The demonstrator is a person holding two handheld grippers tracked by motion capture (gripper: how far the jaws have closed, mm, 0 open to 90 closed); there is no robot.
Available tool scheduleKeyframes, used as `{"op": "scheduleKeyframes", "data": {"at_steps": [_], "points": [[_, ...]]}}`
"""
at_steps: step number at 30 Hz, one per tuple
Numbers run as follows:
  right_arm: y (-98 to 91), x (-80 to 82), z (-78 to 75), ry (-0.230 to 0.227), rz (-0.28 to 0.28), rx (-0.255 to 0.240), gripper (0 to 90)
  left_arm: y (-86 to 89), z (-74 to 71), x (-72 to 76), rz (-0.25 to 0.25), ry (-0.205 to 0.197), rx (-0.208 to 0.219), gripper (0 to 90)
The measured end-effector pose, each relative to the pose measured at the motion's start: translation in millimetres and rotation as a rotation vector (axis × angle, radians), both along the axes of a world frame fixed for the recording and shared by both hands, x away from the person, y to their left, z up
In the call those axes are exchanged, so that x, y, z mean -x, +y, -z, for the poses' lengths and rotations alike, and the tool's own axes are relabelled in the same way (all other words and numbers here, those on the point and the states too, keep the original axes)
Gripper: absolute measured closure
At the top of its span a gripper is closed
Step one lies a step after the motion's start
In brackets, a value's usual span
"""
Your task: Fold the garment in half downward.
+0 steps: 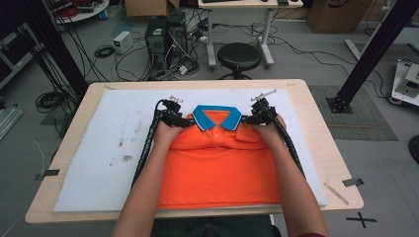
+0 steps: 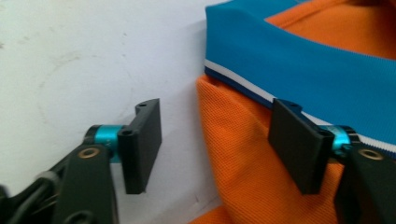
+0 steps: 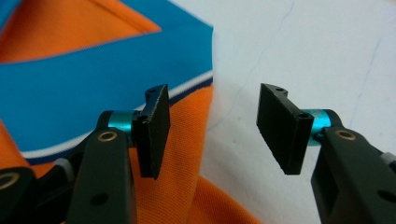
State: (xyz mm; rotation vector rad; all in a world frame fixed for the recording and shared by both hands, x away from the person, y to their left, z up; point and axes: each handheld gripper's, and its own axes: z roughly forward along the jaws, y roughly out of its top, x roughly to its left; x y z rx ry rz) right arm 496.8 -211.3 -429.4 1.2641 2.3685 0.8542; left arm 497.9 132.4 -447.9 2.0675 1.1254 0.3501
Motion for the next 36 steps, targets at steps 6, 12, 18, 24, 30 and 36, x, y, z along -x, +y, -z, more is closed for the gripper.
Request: {"op": "scheduleKeyframes", "data": {"at_steps": [6, 12, 18, 24, 30, 36], "points": [[9.1, 2.0, 6.1, 0.024, -0.058, 0.039, 82.5, -13.1, -3.5, 7.3, 0.131, -0.058, -0.064, 77.1], [15.6, 11.9, -8.2, -0.066, -0.096, 0.091, 86.4, -10.3, -13.5, 11.7, 0.144, -0.093, -0.038, 83.1], [7.5, 22.6, -30.8, -0.131, -0.112, 0.044, 86.5, -4.1, -38.8, 23.4, 0.166, -0.151, 0.021, 83.4], [3.1, 38.7, -46.2, -0.18, -0.127, 0.0, 86.6, -0.1, -58.3, 40.8, 0.195, -0.209, 0.059, 83.3], [-4.5, 56.4, -53.3, -0.209, -0.15, -0.033, 86.5, 4.3, -68.5, 59.3, 0.232, -0.254, 0.098, 83.2], [-9.0, 76.7, -60.1, -0.233, -0.183, -0.059, 86.5, 8.7, -70.9, 77.2, 0.269, -0.288, 0.111, 83.3]]}}
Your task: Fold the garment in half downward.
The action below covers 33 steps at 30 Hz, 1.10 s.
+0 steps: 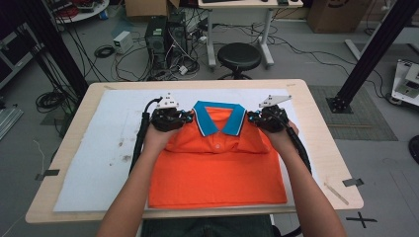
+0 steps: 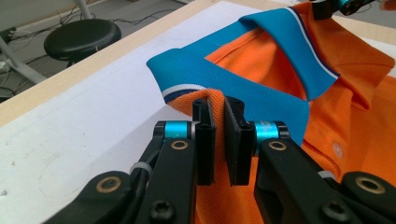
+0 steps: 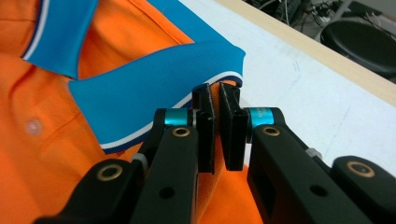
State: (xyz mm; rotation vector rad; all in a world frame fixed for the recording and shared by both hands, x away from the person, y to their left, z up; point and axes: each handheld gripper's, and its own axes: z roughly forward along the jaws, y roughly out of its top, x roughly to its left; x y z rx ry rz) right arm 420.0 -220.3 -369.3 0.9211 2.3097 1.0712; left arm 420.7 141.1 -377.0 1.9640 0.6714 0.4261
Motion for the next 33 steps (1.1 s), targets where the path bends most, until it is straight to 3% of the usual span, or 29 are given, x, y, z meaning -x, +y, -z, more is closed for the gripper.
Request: {"op": "scheduleKeyframes", "data": {"at_steps": [10, 22, 27, 33], "points": [[-0.4, 34.5, -1.8, -0.038, -0.071, -0.01, 86.5, 11.8, 5.2, 37.5, 0.066, -0.03, 0.06, 83.6], [1.9, 83.5, 9.9, -0.052, -0.157, -0.029, 86.5, 22.9, 20.5, 93.0, 0.156, -0.048, 0.059, 83.6], [0.0, 106.0, 11.5, -0.067, -0.182, -0.022, 86.5, 24.7, 31.4, 111.5, 0.183, -0.034, 0.063, 83.5], [-6.0, 128.8, 21.9, -0.034, -0.192, -0.031, 86.0, 21.5, 43.5, 127.3, 0.216, -0.007, 0.043, 83.3]]}}
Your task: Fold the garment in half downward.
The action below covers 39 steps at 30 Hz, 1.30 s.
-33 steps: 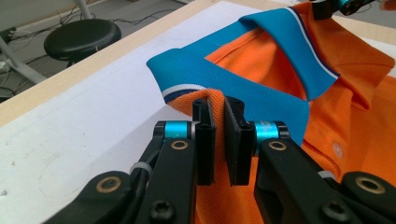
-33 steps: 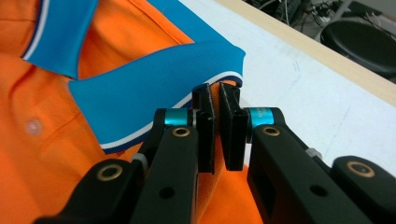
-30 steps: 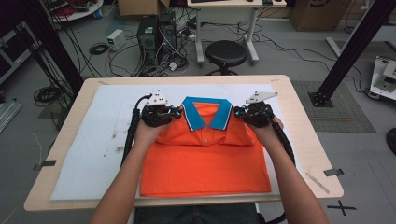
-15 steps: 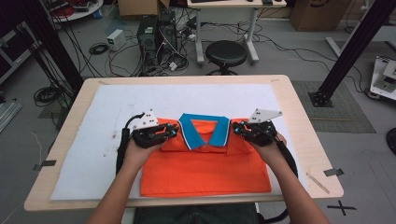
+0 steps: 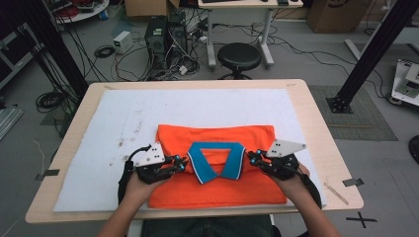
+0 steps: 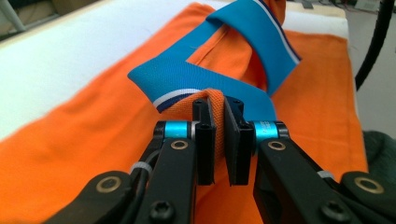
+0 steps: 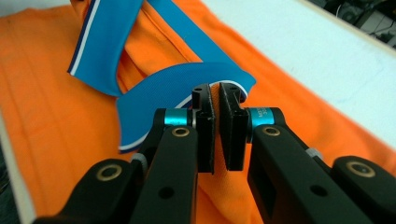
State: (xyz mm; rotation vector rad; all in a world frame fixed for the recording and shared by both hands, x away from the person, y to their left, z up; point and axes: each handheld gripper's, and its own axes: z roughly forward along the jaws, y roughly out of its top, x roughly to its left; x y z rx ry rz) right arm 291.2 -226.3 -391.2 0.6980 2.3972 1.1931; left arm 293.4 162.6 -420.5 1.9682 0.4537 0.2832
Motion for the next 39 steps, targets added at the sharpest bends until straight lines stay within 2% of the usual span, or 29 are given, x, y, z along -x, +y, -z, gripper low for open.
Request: {"op": "scheduleKeyframes", "data": {"at_steps": [3, 4, 6, 8, 12, 14, 16, 17, 20, 23, 25, 28, 30, 33, 39], "points": [[-3.2, 6.1, 7.2, 0.02, 0.001, 0.007, 84.6, 0.2, 3.6, 4.7, -0.01, 0.004, -0.005, 81.0], [-4.7, 7.4, 9.1, 0.028, 0.0, 0.005, 82.5, 1.1, 4.6, 4.6, -0.017, -0.001, -0.005, 77.2], [-8.3, 7.8, 10.0, 0.033, 0.006, -0.007, 72.7, 3.6, 4.4, 2.8, -0.045, -0.015, 0.011, 70.0], [-12.4, 6.2, 5.9, 0.029, 0.023, -0.016, 68.3, 5.4, 1.3, -1.8, -0.085, 0.009, 0.042, 57.8], [-18.2, -5.9, -4.1, 0.018, 0.06, -0.051, 61.9, 2.0, -7.0, -13.2, -0.135, 0.018, 0.072, 45.9], [-16.8, -15.2, -7.2, 0.02, 0.074, -0.063, 59.5, -3.2, -9.4, -21.2, -0.153, 0.022, 0.061, 43.2], [-12.0, -25.1, -7.8, 0.037, 0.077, -0.067, 58.4, -10.1, -8.5, -30.8, -0.164, 0.046, 0.041, 40.8], [-8.6, -30.1, -6.8, 0.032, 0.082, -0.059, 58.1, -13.8, -6.9, -35.3, -0.17, 0.049, 0.029, 40.2], [3.7, -46.6, 0.4, 0.068, 0.086, -0.044, 55.7, -23.2, 2.8, -47.8, -0.191, 0.084, 0.004, 40.0], [16.8, -60.4, 12.7, 0.131, 0.093, -0.012, 54.7, -31.7, 13.4, -56.1, -0.198, 0.117, -0.08, 40.0], [25.2, -65.2, 22.6, 0.161, 0.088, 0.023, 54.8, -34.6, 18.4, -59.4, -0.194, 0.146, -0.096, 40.0], [33.8, -66.0, 38.6, 0.212, 0.091, 0.078, 56.1, -37.6, 24.1, -59.9, -0.188, 0.162, -0.138, 40.1], [35.1, -63.3, 47.1, 0.236, 0.088, 0.077, 57.8, -38.7, 29.5, -58.5, -0.178, 0.171, -0.145, 41.6], [32.0, -59.1, 49.7, 0.239, 0.095, 0.041, 59.8, -39.9, 29.7, -54.6, -0.161, 0.148, -0.159, 48.1], [32.0, -55.6, 50.3, 0.235, 0.086, 0.036, 65.3, -42.5, 30.3, -50.2, -0.145, 0.12, -0.17, 58.1]]}}
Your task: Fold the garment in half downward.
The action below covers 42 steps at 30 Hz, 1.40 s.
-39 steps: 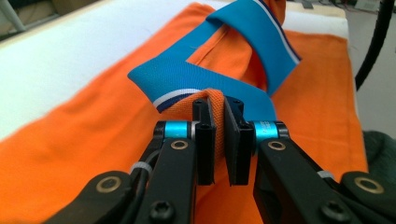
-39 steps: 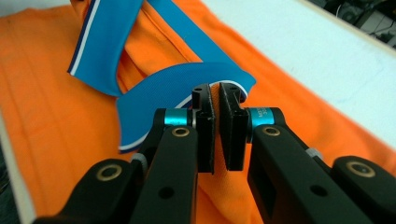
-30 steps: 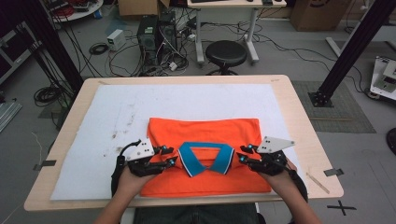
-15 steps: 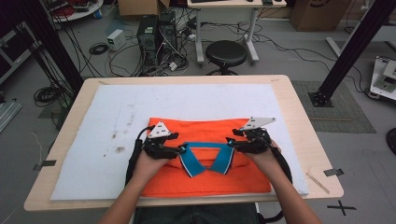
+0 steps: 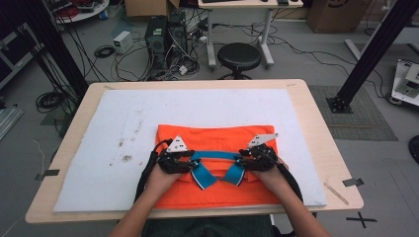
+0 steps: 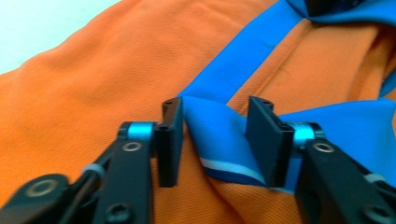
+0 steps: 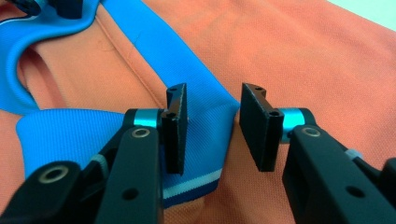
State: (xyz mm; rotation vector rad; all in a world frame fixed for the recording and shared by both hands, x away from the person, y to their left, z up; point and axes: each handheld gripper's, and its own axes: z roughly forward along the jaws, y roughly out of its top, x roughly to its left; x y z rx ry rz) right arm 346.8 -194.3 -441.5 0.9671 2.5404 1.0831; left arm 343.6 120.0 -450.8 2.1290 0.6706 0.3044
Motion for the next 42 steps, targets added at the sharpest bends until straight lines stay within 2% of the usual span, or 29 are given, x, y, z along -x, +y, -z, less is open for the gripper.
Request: {"op": "scheduleKeyframes", "data": {"at_steps": [2, 6, 10, 13, 19, 24, 29, 35, 40, 42], "points": [[-0.4, -0.1, 0.6, 0.004, 0.0, -0.008, 66.5, -0.3, 0.2, -0.3, -0.001, 0.003, 0.001, 58.8], [0.7, 2.0, 1.8, -0.021, -0.012, -0.006, 73.1, -1.1, 0.2, 0.1, 0.011, 0.0, -0.005, 63.7], [5.4, 6.0, 1.3, -0.065, -0.029, 0.031, 84.9, -2.2, -0.1, 1.5, 0.016, -0.01, -0.005, 70.7], [7.3, 6.8, 0.7, -0.075, -0.024, 0.047, 86.4, -0.4, -0.7, 1.3, 0.017, -0.01, 0.005, 74.3], [4.2, 9.3, -4.2, -0.1, -0.022, 0.025, 86.8, 3.9, -5.6, 5.0, 0.027, -0.035, 0.038, 76.2], [-0.3, 15.6, -18.9, -0.148, -0.032, -0.023, 86.8, 12.1, -15.4, 11.3, 0.035, -0.053, 0.105, 76.1], [-0.7, 27.0, -33.6, -0.197, -0.051, -0.048, 86.7, 18.5, -27.2, 21.9, 0.047, -0.08, 0.153, 76.2], [-2.2, 43.7, -45.9, -0.236, -0.073, -0.057, 86.7, 22.5, -37.6, 38.2, 0.078, -0.116, 0.186, 76.1], [-5.1, 60.8, -51.7, -0.255, -0.097, -0.057, 86.6, 23.2, -41.9, 54.9, 0.103, -0.15, 0.192, 76.1], [-6.2, 69.7, -52.9, -0.262, -0.102, -0.059, 86.5, 23.6, -42.6, 63.9, 0.121, -0.165, 0.182, 76.0]]}}
